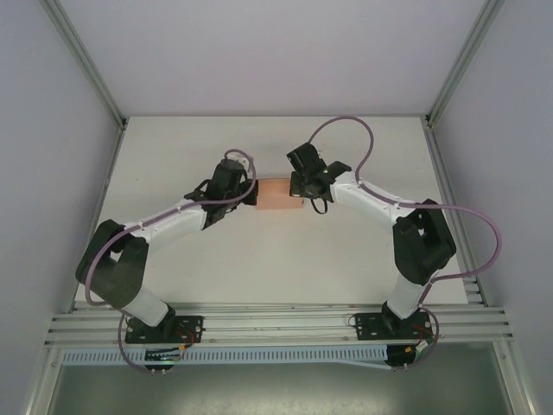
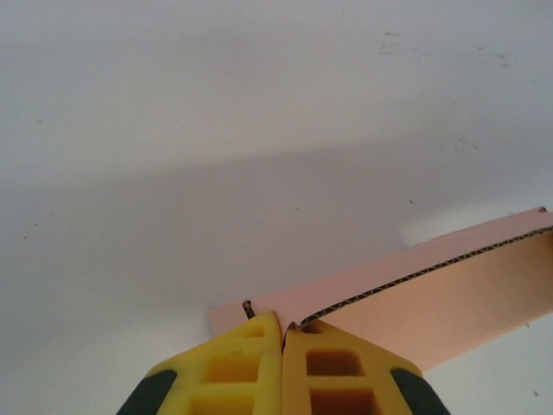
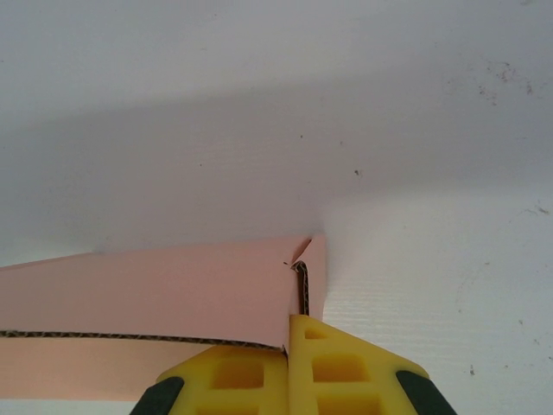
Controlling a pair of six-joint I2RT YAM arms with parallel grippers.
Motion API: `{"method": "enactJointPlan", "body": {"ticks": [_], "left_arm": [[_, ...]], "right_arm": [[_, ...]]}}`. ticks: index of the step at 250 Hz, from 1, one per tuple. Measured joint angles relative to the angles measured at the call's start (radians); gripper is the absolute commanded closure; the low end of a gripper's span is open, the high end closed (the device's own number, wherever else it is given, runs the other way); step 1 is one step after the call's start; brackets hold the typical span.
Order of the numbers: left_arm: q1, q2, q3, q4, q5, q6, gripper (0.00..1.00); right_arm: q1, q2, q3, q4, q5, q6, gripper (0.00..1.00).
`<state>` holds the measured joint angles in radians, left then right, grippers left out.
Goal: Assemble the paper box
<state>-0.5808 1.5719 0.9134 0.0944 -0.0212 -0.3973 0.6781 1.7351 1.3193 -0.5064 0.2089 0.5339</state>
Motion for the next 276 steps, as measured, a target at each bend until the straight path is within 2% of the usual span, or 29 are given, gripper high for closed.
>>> {"method": "enactJointPlan", "body": {"ticks": [73,146,159,185,213,276], "left_arm": [[-0.011,-0.014,-0.142,0.243,-0.008,0.004,1.00],[-0.011,0.006,-0.141,0.270,-0.019,0.007,1.00],[-0.011,0.005,-0.141,0.269,-0.019,0.007,1.00],[-0.011,0.002,-0.141,0.264,-0.019,0.007,1.00],[-0.016,-0.001,-0.135,0.247,-0.018,0.008,1.00],[-0.018,-0.001,-0.110,0.200,-0.017,0.030,1.00]], "right_arm": [[0.004,-0.035,-0.094,0.119,0.003,-0.004,1.00],[0.004,-0.035,-0.103,0.158,0.020,-0.010,1.00],[0.004,-0.037,-0.103,0.156,0.020,-0.018,0.95],[0.004,-0.041,-0.103,0.145,0.006,-0.042,0.79],[0.007,-0.042,-0.089,0.126,-0.029,-0.055,0.56],[0.006,-0.042,-0.048,0.087,-0.102,-0.104,0.36]]}}
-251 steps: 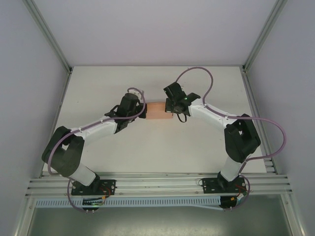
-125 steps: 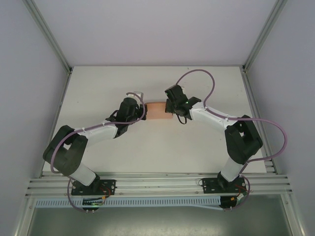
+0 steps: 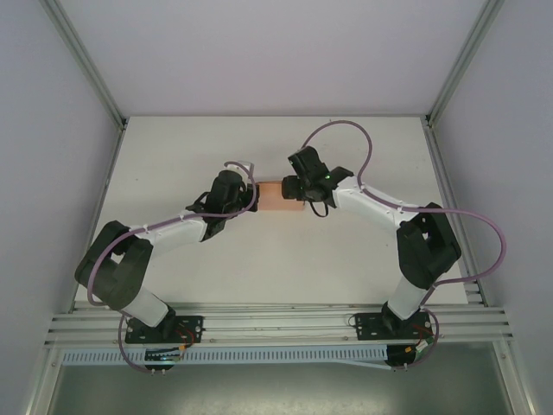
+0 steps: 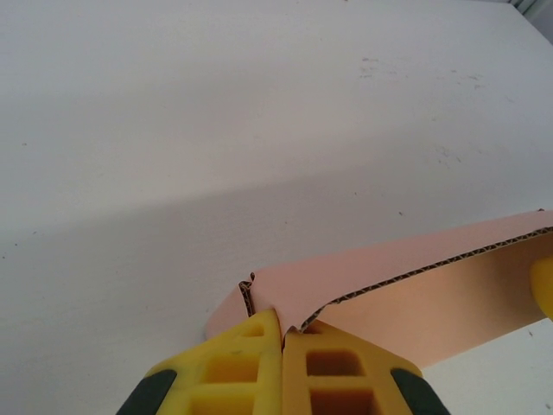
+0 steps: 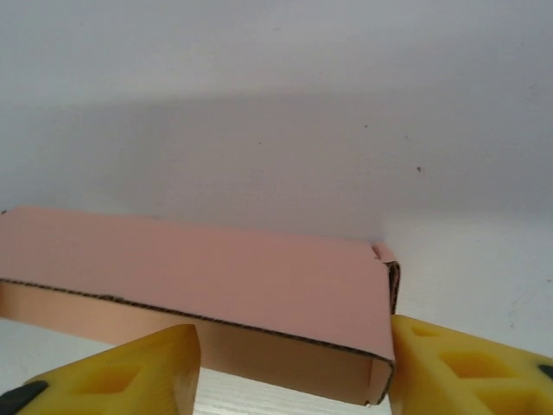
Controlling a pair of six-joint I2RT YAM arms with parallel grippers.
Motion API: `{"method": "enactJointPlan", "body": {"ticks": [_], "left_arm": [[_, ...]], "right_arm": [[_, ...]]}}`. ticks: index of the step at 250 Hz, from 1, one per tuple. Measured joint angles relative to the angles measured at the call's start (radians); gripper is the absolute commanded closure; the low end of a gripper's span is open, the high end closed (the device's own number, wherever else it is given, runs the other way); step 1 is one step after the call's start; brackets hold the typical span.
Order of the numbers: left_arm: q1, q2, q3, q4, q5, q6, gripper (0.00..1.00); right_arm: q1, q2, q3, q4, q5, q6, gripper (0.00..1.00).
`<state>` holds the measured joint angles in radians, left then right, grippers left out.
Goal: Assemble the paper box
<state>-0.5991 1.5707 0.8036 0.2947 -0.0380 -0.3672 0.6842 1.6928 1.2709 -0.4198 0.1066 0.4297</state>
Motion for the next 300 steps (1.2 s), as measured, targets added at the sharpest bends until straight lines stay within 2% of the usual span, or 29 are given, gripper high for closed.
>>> {"method": "enactJointPlan", "body": {"ticks": [70,140,188,244,265,300], "left_arm": [[-0.018,0.007,0.017,-0.021,0.019,0.026,1.00],[-0.025,0.012,0.031,-0.038,0.034,0.041,1.00],[-0.025,0.016,0.040,-0.048,0.044,0.046,1.00],[-0.026,0.016,0.045,-0.063,0.056,0.049,1.00],[-0.026,0.015,0.048,-0.072,0.061,0.051,0.90],[-0.025,-0.007,0.050,-0.138,0.092,0.050,0.83]], "right_arm": [[-0.026,-0.070,0.003,0.012,0.023,0.005,0.30],[-0.107,-0.088,-0.002,0.037,0.026,0.062,0.32],[-0.105,-0.089,-0.143,0.095,0.010,0.115,0.35],[-0.093,-0.135,-0.280,0.257,0.006,0.171,0.36],[-0.087,-0.140,-0.312,0.309,0.016,0.184,0.36],[-0.086,-0.141,-0.344,0.370,0.023,0.208,0.37]]}}
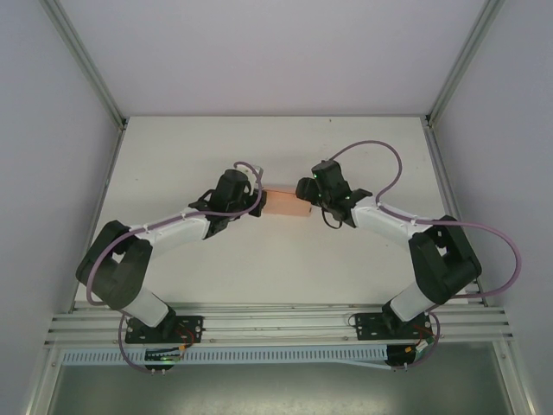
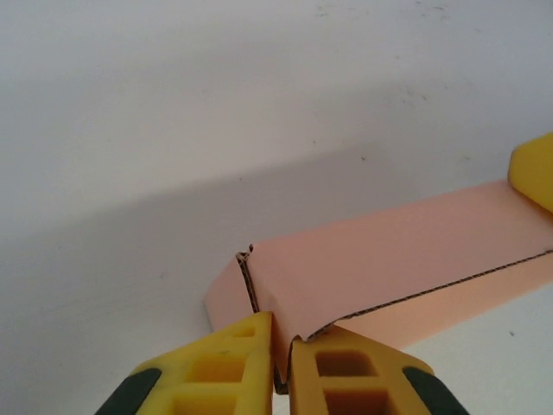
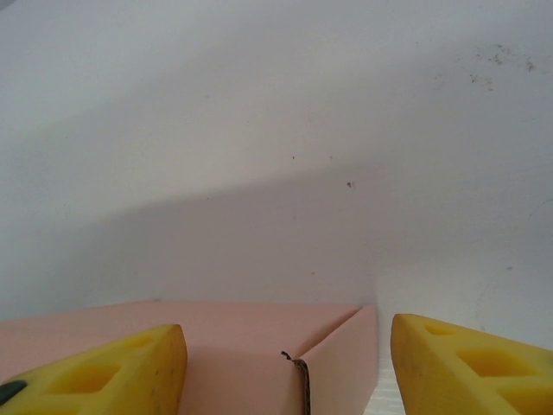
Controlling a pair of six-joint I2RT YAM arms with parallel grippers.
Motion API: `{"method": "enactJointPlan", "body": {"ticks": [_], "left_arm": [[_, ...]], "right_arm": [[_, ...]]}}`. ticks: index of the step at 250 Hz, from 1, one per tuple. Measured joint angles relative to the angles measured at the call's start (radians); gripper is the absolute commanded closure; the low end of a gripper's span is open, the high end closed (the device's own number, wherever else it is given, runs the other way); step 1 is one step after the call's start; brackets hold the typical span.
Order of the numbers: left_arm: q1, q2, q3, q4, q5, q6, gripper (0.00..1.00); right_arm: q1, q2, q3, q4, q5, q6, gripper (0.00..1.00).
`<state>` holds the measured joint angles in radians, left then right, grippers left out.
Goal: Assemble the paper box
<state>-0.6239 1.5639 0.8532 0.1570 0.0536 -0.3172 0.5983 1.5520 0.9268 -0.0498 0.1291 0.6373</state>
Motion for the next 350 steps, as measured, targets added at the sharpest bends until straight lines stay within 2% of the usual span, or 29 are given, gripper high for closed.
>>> {"method": "enactJointPlan", "body": {"ticks": [54,70,82,120,143,187,207,254,331,340,350], "left_arm": [[-0.007,-0.037,0.045,-0.164,0.052,0.014,0.73],[-0.007,-0.037,0.067,-0.211,0.068,0.015,0.65],[-0.007,-0.037,0.081,-0.241,0.078,0.021,0.54],[-0.007,-0.038,0.122,-0.314,0.109,0.009,0.52],[-0.007,-0.043,0.146,-0.349,0.121,-0.008,0.39],[0.001,-0.050,0.214,-0.415,0.097,-0.081,0.40],[0.032,-0.048,0.238,-0.416,0.104,-0.118,0.48],[0.142,0.018,0.246,-0.379,0.204,-0.183,0.48],[0.153,0.070,0.171,-0.262,0.344,-0.217,0.52],[0.154,0.070,0.156,-0.243,0.353,-0.220,0.55],[0.155,0.070,0.137,-0.217,0.363,-0.227,0.63]], "right_arm": [[0.006,0.001,-0.014,0.033,0.000,0.032,0.43],[0.007,0.002,-0.015,0.040,0.001,0.042,0.44],[0.009,0.003,-0.019,0.047,0.000,0.049,0.45],[0.010,0.003,-0.030,0.070,0.000,0.066,0.47],[0.011,0.003,-0.039,0.088,0.000,0.077,0.48],[0.011,0.005,-0.053,0.123,-0.006,0.079,0.53],[0.011,0.005,-0.057,0.133,-0.008,0.079,0.54],[0.011,0.008,-0.061,0.149,-0.008,0.079,0.55],[0.011,0.010,-0.079,0.186,-0.011,0.079,0.58],[0.011,0.010,-0.084,0.195,-0.011,0.079,0.58],[0.011,0.010,-0.090,0.206,-0.011,0.079,0.59]]}}
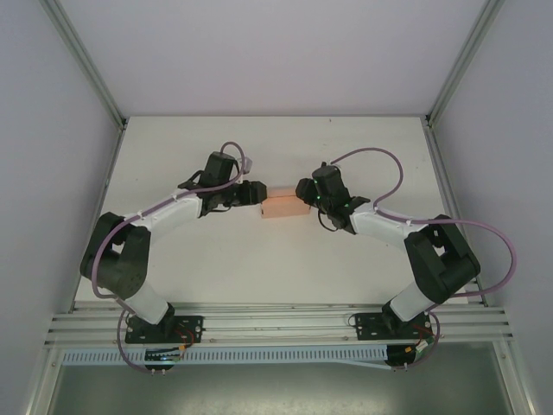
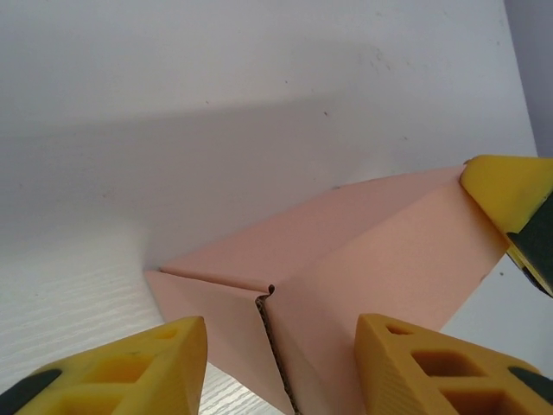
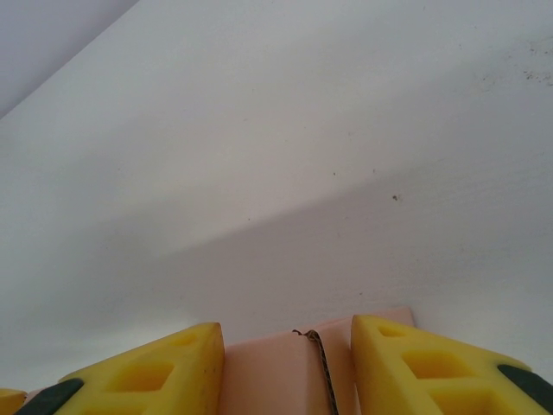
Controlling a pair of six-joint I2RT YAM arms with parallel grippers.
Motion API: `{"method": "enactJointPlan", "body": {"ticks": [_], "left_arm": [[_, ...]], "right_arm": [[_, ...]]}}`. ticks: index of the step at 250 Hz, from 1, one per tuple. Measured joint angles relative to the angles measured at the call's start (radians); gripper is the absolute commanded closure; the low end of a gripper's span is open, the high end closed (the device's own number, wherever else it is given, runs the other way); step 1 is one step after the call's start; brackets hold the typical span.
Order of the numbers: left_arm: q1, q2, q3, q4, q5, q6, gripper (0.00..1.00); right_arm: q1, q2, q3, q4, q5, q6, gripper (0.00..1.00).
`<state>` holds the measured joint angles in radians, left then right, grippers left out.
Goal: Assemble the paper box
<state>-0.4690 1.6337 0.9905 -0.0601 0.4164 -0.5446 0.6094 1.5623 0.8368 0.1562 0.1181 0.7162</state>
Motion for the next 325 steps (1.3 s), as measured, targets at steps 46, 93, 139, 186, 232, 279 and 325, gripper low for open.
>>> {"method": "enactJointPlan", "body": {"ticks": [46,93,139,186,232,279,325], "left_arm": [[0.008,0.002,-0.072,0.129,0.045,-0.010,0.75],[0.018,-0.002,-0.141,0.256,0.064,-0.020,0.88],[0.018,-0.010,-0.188,0.333,0.066,-0.021,1.00],[0.014,0.001,-0.211,0.388,0.048,-0.009,1.00],[0.010,0.017,-0.208,0.422,0.043,-0.006,1.00],[0.007,0.016,-0.214,0.436,0.034,-0.002,1.00],[0.007,0.019,-0.227,0.466,0.034,0.009,1.00]], "right_arm": [[-0.017,0.000,-0.066,0.129,-0.029,-0.010,0.66],[-0.045,0.018,-0.170,0.357,-0.112,-0.094,0.71],[-0.102,0.055,-0.259,0.594,-0.234,-0.166,0.79],[-0.147,0.041,-0.304,0.654,-0.326,-0.191,0.68],[-0.166,-0.010,-0.285,0.530,-0.349,-0.204,0.67],[-0.172,-0.013,-0.282,0.515,-0.372,-0.223,0.73],[-0.199,0.069,-0.320,0.724,-0.433,-0.270,0.79]]}}
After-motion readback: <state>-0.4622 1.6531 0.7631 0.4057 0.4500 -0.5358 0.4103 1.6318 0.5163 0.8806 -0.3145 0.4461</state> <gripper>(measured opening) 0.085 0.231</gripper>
